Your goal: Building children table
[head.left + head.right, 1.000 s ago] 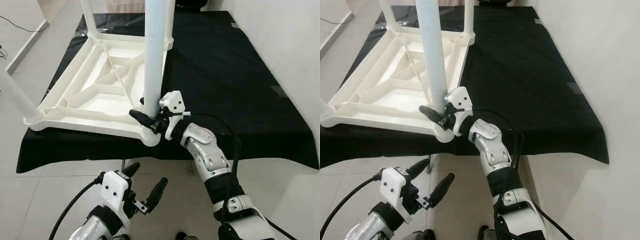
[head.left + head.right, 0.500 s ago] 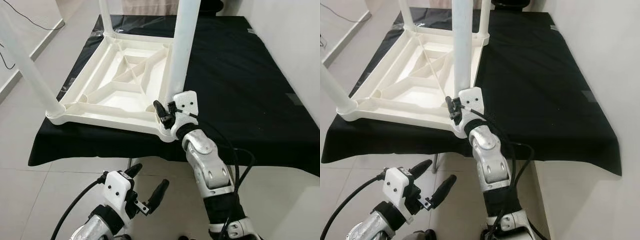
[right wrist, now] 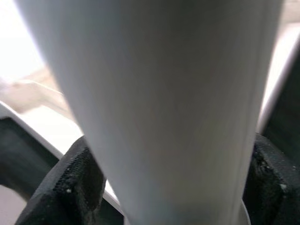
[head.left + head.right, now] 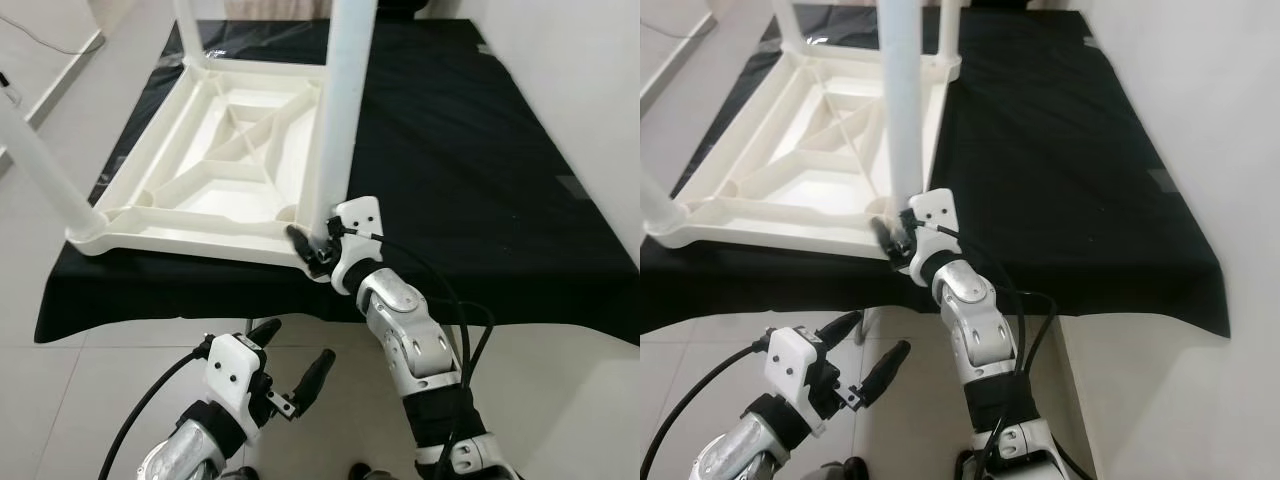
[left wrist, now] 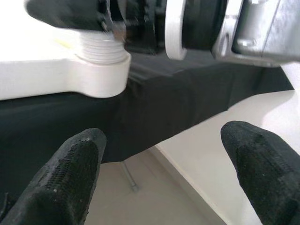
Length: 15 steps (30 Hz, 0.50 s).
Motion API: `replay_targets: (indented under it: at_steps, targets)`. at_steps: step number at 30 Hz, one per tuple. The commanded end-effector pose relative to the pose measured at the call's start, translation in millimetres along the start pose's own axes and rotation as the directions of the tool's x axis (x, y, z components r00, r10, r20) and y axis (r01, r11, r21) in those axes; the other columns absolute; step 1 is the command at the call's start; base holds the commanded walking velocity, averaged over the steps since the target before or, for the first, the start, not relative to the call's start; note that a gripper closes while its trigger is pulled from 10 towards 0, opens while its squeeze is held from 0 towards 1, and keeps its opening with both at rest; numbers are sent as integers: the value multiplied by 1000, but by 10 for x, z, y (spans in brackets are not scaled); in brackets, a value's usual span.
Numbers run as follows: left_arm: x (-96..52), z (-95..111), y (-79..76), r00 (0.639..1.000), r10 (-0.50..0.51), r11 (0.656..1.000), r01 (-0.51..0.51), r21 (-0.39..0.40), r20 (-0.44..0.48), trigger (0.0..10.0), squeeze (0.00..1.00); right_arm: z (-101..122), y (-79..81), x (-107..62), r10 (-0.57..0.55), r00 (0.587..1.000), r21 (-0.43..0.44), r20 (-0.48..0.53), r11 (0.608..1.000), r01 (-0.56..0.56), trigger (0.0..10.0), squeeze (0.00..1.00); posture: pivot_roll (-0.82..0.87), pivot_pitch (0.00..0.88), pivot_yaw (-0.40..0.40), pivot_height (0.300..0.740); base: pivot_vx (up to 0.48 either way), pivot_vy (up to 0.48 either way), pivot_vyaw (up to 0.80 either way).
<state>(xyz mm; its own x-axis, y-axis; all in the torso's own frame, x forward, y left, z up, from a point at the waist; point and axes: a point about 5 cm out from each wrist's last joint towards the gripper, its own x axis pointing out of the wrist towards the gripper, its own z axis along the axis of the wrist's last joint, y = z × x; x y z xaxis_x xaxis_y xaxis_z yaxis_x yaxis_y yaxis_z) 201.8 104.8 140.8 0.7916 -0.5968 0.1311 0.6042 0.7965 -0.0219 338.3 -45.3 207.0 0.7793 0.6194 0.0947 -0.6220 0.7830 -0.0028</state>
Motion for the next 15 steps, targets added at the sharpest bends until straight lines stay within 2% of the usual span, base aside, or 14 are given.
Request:
replay_targets:
  at_steps: [1,2,3,5,7,8,9,12,15]
  targets:
    - [-9,-55,-18,1000,-2,1000,2,1,-21,10000,0,129,121,28,234,972,-47,35,972,-232,10000,0,32,255,-39,740,0,0,0]
    - [2,-52,-24,1000,-6,1000,6,1,-18,10000,0,202,71,-15,404,915,-126,12,908,-400,10000,0,31,257,-42,740,0,0,0]
    - [3,-52,-28,1000,-8,1000,8,0,-18,10000,0,219,41,-29,441,898,-154,-3,887,-436,10000,0,31,257,-42,740,0,0,0]
    - [4,-53,-30,1000,-8,1000,8,-1,-18,10000,0,226,21,-33,456,890,-171,-10,876,-451,10000,0,31,257,-42,740,0,0,0]
    - [-5,-53,-40,1000,-8,1000,8,-2,-17,10000,0,266,-35,-55,553,831,-202,-58,809,-552,10000,0,37,262,-47,740,0,0,0]
    - [-10,-52,-44,1000,-6,1000,6,-3,-17,10000,0,288,-43,-70,611,787,-212,-86,760,-614,10000,0,39,263,-49,740,0,0,0]
    - [-10,-52,-44,1000,-6,1000,6,-3,-17,10000,0,288,-43,-70,611,787,-212,-86,760,-614,10000,0,39,263,-49,740,0,0,0]
    - [-21,-51,-50,1000,1,1000,-1,-5,-16,10000,0,317,-35,-122,721,678,-203,-140,650,-733,10000,0,46,268,-51,740,0,0,0]
    - [-33,-48,-56,1000,4,1000,-4,-5,-19,10000,0,344,-30,-122,767,618,-202,-174,586,-785,10000,0,52,274,-55,740,0,0,0]
